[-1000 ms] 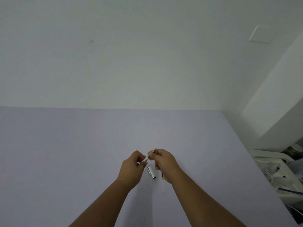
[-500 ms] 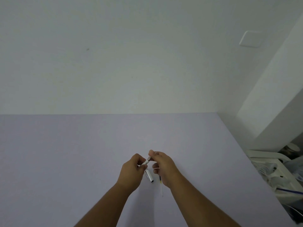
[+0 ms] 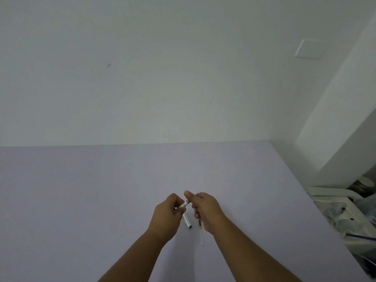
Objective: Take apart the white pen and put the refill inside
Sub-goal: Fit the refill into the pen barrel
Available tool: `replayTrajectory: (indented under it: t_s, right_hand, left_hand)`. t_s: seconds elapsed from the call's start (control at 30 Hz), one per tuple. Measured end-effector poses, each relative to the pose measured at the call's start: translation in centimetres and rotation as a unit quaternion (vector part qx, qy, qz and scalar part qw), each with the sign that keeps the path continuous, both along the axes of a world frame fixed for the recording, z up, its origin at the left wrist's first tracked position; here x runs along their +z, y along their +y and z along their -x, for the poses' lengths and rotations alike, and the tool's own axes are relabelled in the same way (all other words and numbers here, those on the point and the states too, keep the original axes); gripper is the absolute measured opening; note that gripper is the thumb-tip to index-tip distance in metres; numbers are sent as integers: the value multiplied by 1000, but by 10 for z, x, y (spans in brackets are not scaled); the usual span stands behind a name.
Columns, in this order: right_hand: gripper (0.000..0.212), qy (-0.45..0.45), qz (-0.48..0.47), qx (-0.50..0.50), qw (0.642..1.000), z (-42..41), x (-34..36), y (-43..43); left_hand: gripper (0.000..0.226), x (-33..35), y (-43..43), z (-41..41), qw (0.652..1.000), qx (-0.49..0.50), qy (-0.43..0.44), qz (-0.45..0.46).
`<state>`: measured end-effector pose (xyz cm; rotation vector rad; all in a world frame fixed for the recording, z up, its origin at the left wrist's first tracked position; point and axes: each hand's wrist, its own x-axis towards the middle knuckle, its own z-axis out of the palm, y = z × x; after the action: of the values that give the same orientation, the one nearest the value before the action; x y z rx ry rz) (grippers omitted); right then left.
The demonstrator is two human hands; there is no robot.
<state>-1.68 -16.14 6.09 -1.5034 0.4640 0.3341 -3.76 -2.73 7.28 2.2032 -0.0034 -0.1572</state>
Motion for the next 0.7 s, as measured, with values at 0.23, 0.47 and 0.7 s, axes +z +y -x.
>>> replayTrajectory:
  t_s: [0.23, 0.47, 0.7]
  right_hand:
    - [16, -34, -58, -9, 998, 3, 2, 1]
    - [8, -53, -84, -1, 995, 7, 6, 1]
    - [8, -50, -84, 0, 995, 9, 6, 3]
  left_hand:
    - [33, 1, 1, -2, 1000, 5, -15, -4]
    - [31, 3, 5, -1, 1000, 13, -24, -13]
    - [23, 6, 4, 4, 1000, 13, -25, 1]
